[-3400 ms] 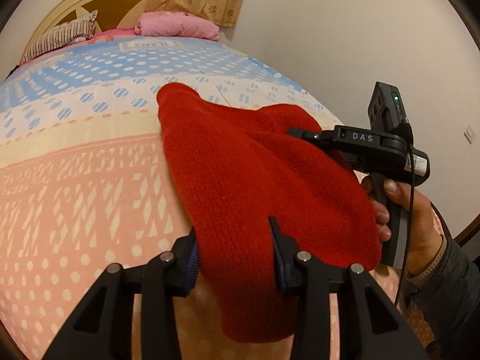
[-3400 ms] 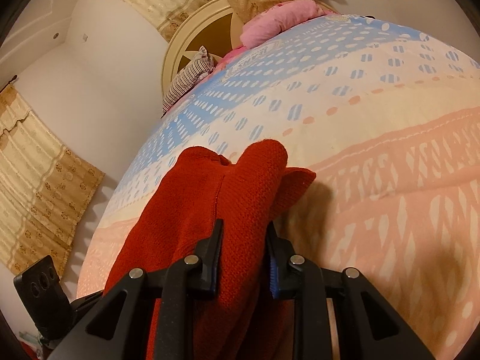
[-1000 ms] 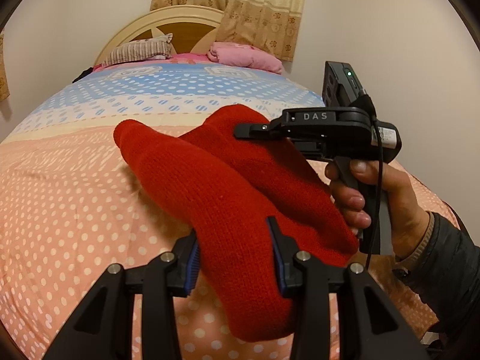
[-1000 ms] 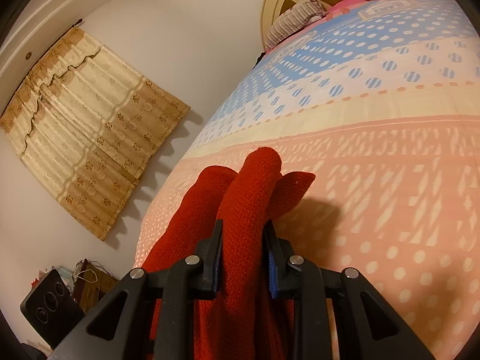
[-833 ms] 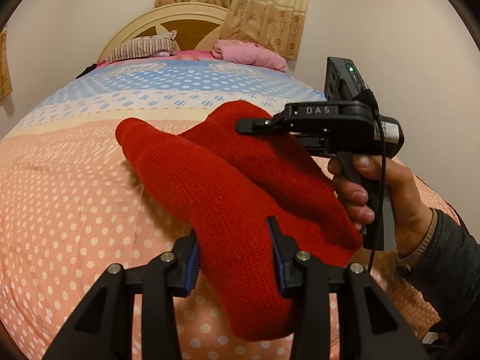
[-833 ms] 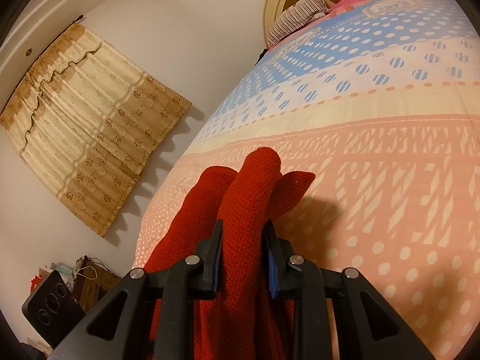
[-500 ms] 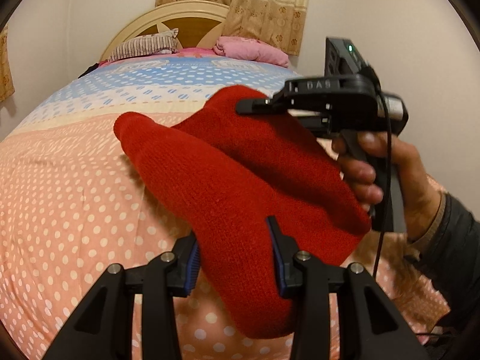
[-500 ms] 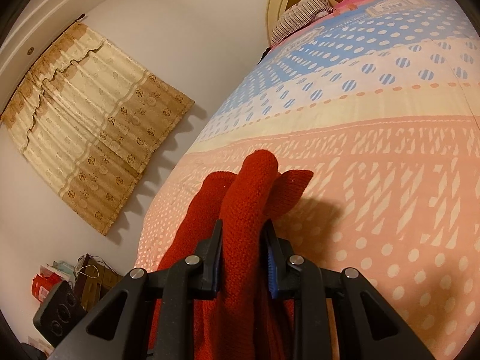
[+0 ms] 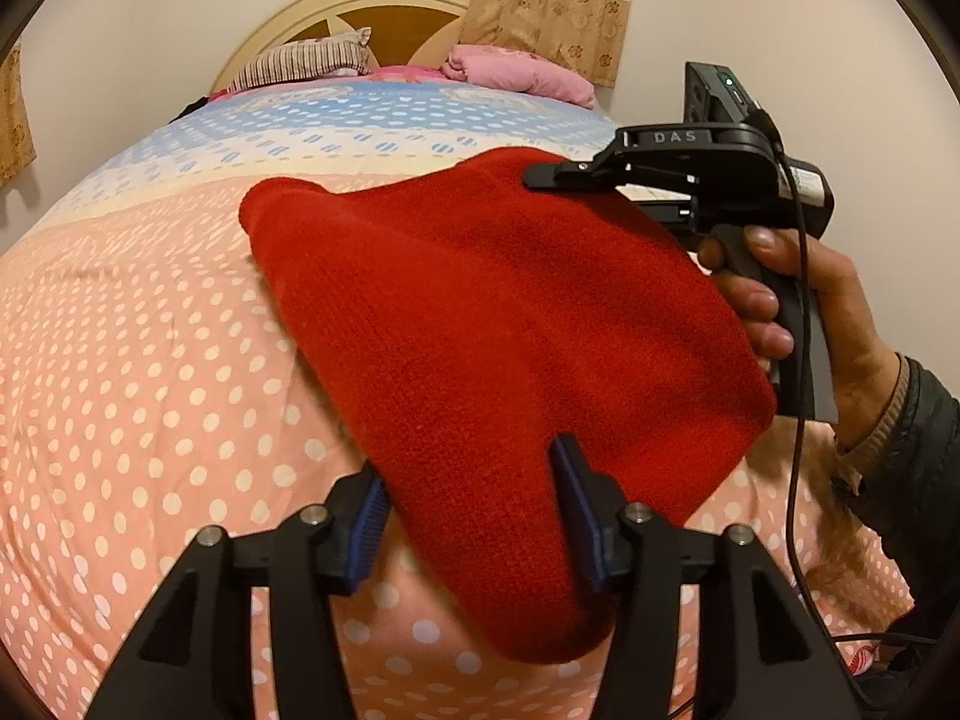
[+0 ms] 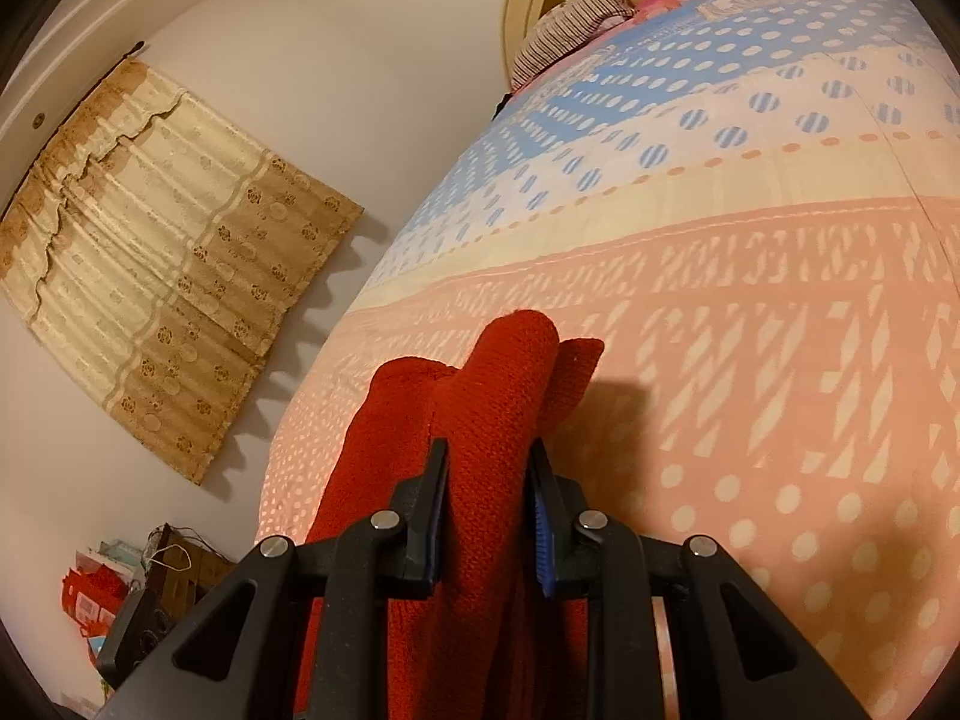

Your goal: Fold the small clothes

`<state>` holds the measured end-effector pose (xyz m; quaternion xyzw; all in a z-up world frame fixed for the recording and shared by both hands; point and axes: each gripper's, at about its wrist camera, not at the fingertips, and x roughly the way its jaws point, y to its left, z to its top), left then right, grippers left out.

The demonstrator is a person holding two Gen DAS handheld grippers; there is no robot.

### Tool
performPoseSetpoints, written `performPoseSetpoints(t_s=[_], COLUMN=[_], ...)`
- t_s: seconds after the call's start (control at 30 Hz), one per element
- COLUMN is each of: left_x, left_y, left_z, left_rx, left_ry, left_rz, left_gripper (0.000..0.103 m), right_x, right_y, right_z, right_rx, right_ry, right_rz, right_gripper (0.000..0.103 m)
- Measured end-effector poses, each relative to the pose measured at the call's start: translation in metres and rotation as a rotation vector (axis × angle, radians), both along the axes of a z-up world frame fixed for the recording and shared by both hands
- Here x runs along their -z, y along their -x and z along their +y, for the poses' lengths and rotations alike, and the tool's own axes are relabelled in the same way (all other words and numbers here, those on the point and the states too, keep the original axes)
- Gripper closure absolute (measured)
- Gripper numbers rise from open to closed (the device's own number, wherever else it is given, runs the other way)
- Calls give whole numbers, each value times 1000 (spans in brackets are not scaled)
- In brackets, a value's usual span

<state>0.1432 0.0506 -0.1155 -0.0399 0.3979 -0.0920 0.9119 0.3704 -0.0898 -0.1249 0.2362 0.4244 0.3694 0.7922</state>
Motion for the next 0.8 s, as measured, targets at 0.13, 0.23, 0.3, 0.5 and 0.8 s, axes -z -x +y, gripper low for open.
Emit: performPoseSetpoints(t_s=[0.13,0.23,0.3,0.5,0.8], left_x=[1,1,1,0,-45], left_y=[2,2,2,3,8], left_z=[-2,-1,-1,-2,12], left_rx=[-12,-25,-24,-33,-97], left_ry=[-22,-45,-51,-79,-160], left_rz=[1,-3,-3,-2,-167], left_gripper=[35,26,26,17,1], right_x=[4,11,17,21,3], right_y=[-2,-4,-6,-4,14], right_z=[-2,-5,-8,-13,-26], right_rx=[11,26,38,57,122], right_ry=[5,20,15,23,77], right_rz=[6,16,30,36,-55], right_gripper=[79,79,79,79,78])
